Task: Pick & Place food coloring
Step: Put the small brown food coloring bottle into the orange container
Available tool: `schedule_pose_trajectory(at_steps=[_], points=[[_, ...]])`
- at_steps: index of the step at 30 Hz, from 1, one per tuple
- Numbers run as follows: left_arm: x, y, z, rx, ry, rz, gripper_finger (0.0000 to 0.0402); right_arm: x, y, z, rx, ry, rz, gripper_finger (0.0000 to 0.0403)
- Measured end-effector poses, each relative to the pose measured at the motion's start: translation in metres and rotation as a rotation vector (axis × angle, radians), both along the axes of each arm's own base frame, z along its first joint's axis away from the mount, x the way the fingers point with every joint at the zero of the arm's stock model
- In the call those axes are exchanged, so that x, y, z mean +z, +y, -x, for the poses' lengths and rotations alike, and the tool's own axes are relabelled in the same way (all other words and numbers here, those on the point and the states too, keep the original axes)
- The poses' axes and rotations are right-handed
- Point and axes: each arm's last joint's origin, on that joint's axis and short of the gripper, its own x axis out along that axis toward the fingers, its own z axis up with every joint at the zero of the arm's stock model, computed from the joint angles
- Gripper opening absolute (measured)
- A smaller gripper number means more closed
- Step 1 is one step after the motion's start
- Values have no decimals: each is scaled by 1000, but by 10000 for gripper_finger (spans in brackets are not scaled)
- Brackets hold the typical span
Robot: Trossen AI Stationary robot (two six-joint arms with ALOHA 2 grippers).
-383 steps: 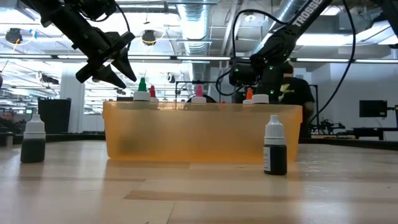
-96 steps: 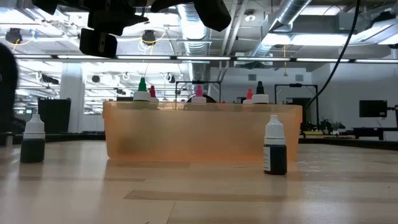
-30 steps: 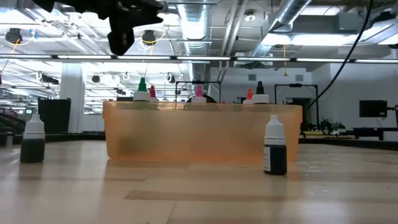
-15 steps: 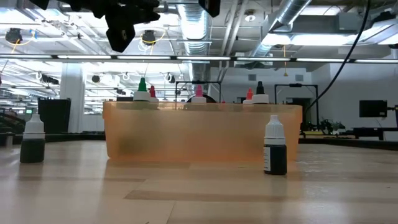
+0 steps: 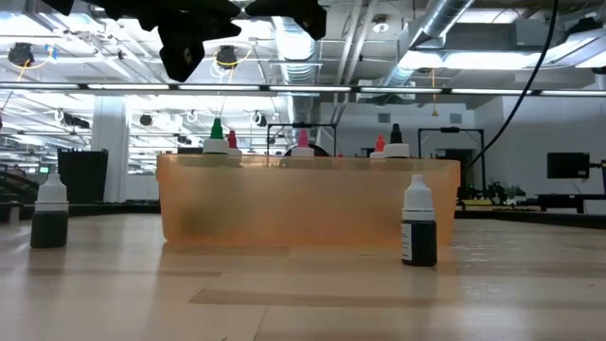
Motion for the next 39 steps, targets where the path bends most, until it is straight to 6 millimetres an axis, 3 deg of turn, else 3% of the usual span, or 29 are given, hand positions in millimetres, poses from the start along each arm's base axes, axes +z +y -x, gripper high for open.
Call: schedule_pose_trajectory(at_steps=[12, 21, 27, 39], points=[[0, 0, 0, -16, 2, 4, 77, 0, -8, -1, -19, -3, 1, 212], [0, 0, 0, -16, -1, 6, 77, -16, -11, -12, 9, 22, -24, 212], [0, -1, 0, -21, 5, 8, 77, -14, -13, -13, 6, 0, -27, 211], [-1, -1, 0, -24, 8, 9, 77, -13, -13, -13, 16, 2, -54, 168]])
